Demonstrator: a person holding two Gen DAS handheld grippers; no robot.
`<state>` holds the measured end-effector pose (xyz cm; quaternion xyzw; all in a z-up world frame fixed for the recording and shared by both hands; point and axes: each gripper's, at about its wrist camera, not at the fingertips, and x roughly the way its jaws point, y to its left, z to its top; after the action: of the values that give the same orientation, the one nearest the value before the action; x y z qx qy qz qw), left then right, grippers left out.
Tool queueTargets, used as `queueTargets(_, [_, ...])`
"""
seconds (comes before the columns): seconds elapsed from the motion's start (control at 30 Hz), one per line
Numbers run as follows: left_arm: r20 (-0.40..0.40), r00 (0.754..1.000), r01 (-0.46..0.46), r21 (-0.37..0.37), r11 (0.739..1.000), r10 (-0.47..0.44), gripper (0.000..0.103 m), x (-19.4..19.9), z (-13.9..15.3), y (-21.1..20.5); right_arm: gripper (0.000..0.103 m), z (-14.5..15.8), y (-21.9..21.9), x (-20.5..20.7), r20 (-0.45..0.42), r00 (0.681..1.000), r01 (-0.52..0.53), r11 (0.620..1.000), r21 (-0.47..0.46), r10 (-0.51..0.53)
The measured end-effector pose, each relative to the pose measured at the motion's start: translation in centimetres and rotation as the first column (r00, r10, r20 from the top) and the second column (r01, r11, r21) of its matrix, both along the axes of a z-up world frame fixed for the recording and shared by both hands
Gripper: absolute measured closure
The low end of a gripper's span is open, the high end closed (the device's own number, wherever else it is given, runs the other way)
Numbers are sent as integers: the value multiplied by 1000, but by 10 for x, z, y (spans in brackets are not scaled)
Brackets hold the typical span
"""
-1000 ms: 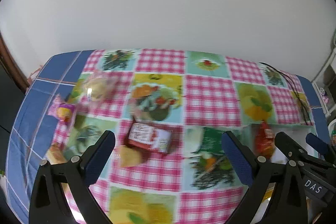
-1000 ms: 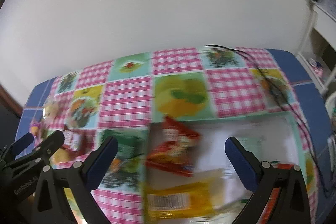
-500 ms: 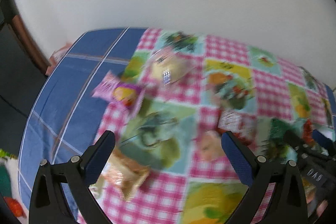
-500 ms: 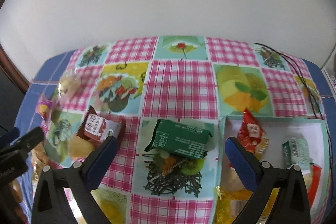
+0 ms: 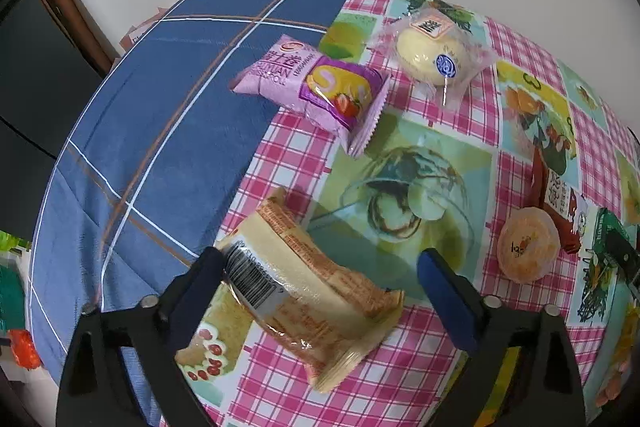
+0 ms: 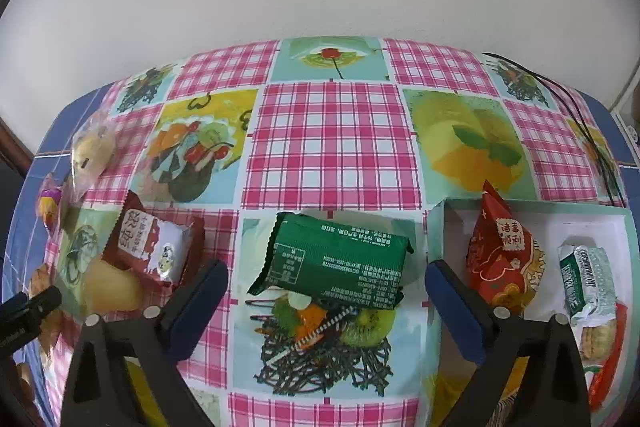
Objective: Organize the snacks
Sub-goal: 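Move left gripper to the tan wafer bar while right gripper approaches the dark green packet, then close left gripper on the tan wafer bar while right gripper closes on the dark green packet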
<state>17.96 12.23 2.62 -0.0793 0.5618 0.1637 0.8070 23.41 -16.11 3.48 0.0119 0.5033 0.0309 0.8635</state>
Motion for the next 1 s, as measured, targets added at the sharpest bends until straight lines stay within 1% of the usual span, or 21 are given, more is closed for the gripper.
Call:
queueTargets(0.03, [0,1000,6,5,1000,-6,14,1,0,-2,7,-2,0,1,-3,1000,0,1000,4,0])
queueTargets(0.07, [1,1000,14,6,1000,-14,22,1,0,-4,7,-3,0,1,-6,1000,2,1000,6,-2])
queueTargets(0.1, [2,1000,22,1,1000,-22,32,1,1,-6,9,-5,0,1,-6,1000,4,1000,3,-4])
queueTargets(0.13, [2,1000,28,-7,1000,-28,36,1,1,-8,13,-6,-1,1,-8,1000,8,1000,-2,-8])
queueTargets(0.17, [2,999,37,-7,999,-37,41,2,1,-11,14,-8,-1,2,-9,1000,9,1000,-4,-9])
queueTargets(0.2, [-2,999,43,3,999,-43,42,4,0,-14,17,-8,0,1,-2,1000,7,1000,-15,-7])
queueTargets(0.27, [-9,998,58,19,998,-58,43,5,-1,-18,20,-7,0,1,-1,1000,5,1000,-16,-5])
queueTargets(0.33, [0,998,70,8,998,-70,49,5,0,-23,27,-9,1,2,-5,1000,-1,1000,-16,1])
queueTargets(0.4, [10,996,88,-5,996,-87,55,7,2,-29,29,-13,2,2,-15,1000,-3,1000,-12,3])
queueTargets(0.53, [18,991,131,0,991,-131,57,10,3,-47,34,-12,5,1,-14,1000,-26,1000,-4,26])
queueTargets(0.57, [26,990,139,-14,990,-139,61,11,3,-50,34,-12,5,-1,-14,999,-32,999,-1,32])
queueTargets(0.63, [38,987,158,-41,987,-156,62,11,6,-56,34,-12,10,-1,-14,999,-46,999,-6,46])
queueTargets(0.7, [36,984,173,-26,985,-172,64,10,6,-64,34,-12,14,-2,-18,998,-59,998,-2,59])
queueTargets(0.77, [33,984,176,-7,984,-176,64,11,6,-66,35,-11,17,-4,-22,997,-75,997,8,75])
queueTargets(0.87, [48,985,167,-11,986,-166,65,8,8,-68,36,-10,24,-5,-22,995,-93,996,-2,93])
queueTargets(1.0, [51,986,162,-14,987,-161,66,8,8,-66,36,-9,27,-7,-25,994,-110,994,9,110])
